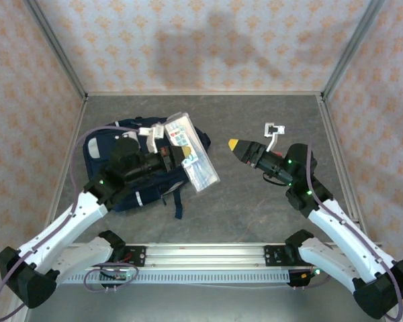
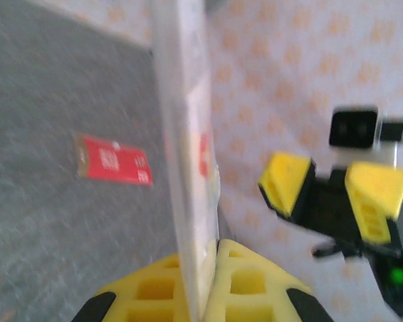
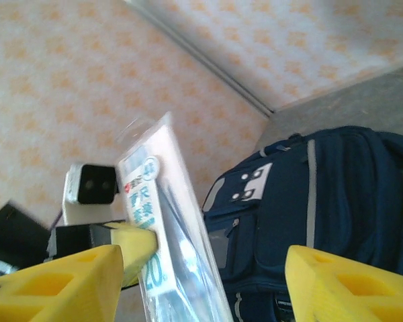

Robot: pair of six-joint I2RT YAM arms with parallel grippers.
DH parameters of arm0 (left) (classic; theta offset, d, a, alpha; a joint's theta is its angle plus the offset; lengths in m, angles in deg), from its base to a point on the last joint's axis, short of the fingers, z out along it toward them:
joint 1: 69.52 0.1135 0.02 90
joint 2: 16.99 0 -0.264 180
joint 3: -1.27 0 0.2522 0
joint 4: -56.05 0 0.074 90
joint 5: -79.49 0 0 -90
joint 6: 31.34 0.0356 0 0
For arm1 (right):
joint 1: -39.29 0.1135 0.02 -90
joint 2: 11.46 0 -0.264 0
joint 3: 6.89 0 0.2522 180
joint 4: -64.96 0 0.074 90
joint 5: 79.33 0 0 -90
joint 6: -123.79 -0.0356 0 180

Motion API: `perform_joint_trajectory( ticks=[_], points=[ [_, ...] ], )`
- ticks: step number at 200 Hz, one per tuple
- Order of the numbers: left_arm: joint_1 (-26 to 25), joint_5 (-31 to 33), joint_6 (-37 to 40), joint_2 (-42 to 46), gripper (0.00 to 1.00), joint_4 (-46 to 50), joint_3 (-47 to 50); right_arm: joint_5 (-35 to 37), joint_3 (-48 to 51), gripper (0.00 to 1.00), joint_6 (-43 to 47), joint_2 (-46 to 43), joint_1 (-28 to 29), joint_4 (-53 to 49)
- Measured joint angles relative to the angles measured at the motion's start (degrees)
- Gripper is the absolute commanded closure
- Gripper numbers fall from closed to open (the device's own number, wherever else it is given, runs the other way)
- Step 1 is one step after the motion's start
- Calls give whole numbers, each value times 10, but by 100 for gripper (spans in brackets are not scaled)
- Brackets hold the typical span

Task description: Pack the student bag

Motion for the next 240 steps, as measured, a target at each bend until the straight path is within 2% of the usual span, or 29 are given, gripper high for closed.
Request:
perform_joint_trajectory(
  ticks=[23,52,71,103,134,156,181,209,240],
  points=[
    [-21,123,-60,24,100,-65,30,24,-3,32,-49,29,1,-14],
    [-24,205,-105,23,100,-121,28,42,1,27,-129,52,8,12],
    [-24,228,-121,12,100,-137,20,37,4,26,-180,81,14,72],
    [-24,249,-134,-11,100,-148,2,-5,9,19,-273,163,23,233],
    [-24,251,-143,-30,100,-154,-17,-52,2,19,-317,229,37,321],
    [-24,251,-147,-44,100,-158,-27,-74,-15,24,-323,244,50,343],
    [-24,250,-154,-62,100,-159,-38,-76,-28,35,-327,247,53,369],
    [-24,250,-160,-73,100,-158,-42,-77,-45,62,-338,264,53,395],
    [-24,250,-169,-79,100,-166,-44,-81,-49,77,-349,279,53,395]
  ],
)
